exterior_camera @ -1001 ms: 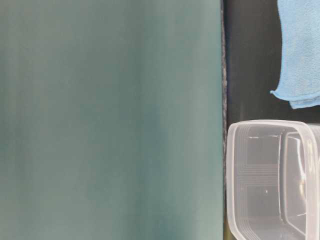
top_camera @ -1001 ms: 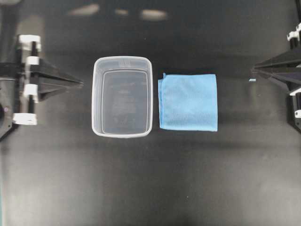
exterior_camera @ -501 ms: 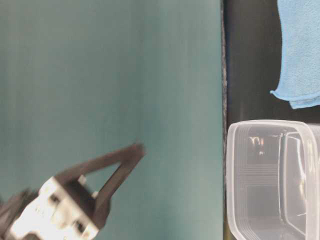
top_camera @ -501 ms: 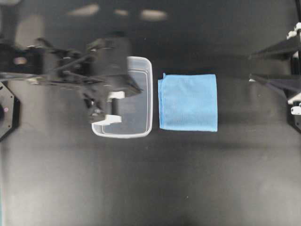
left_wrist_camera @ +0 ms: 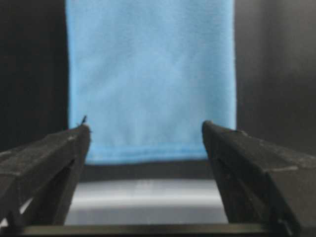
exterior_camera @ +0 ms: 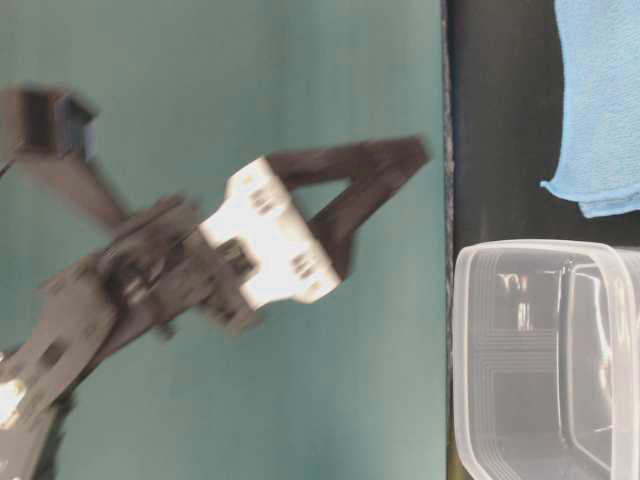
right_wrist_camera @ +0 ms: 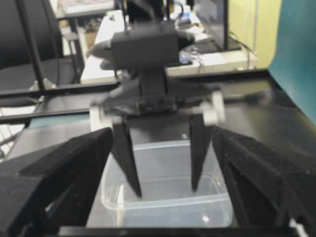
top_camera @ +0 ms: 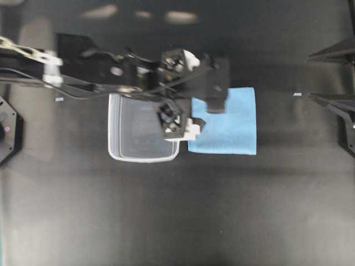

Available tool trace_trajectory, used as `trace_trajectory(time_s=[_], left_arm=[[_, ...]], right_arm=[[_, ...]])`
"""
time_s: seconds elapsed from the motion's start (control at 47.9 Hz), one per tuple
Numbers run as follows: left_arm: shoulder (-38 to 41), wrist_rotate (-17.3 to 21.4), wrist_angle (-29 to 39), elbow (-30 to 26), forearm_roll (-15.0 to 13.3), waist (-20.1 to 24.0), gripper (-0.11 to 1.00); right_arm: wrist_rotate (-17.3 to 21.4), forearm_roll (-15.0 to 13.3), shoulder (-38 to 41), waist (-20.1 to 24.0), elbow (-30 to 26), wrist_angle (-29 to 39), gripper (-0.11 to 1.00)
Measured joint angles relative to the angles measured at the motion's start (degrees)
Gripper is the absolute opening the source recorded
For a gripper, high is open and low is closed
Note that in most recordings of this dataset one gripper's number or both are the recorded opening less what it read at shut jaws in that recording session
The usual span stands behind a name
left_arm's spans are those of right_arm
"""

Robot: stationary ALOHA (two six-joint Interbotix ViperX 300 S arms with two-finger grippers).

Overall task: Place the blue towel into the container with the left arm.
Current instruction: 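Lower the open left gripper onto the blue towel and close it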

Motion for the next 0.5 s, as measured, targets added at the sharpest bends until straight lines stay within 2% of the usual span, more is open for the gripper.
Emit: trace_trajectory(time_s=[0.355,0.501], left_arm=[[15.38,0.26,2.90,-9.67,0.00,0.00,0.90],[19.42,0.26,4.92,-11.60,0.00,-0.26,0.90]], right_arm=[[0.09,0.00,-2.37,0.00,0.00,1.14,0.78],[0.09,0.09,-2.46,0.00,0.00,1.23,0.78]])
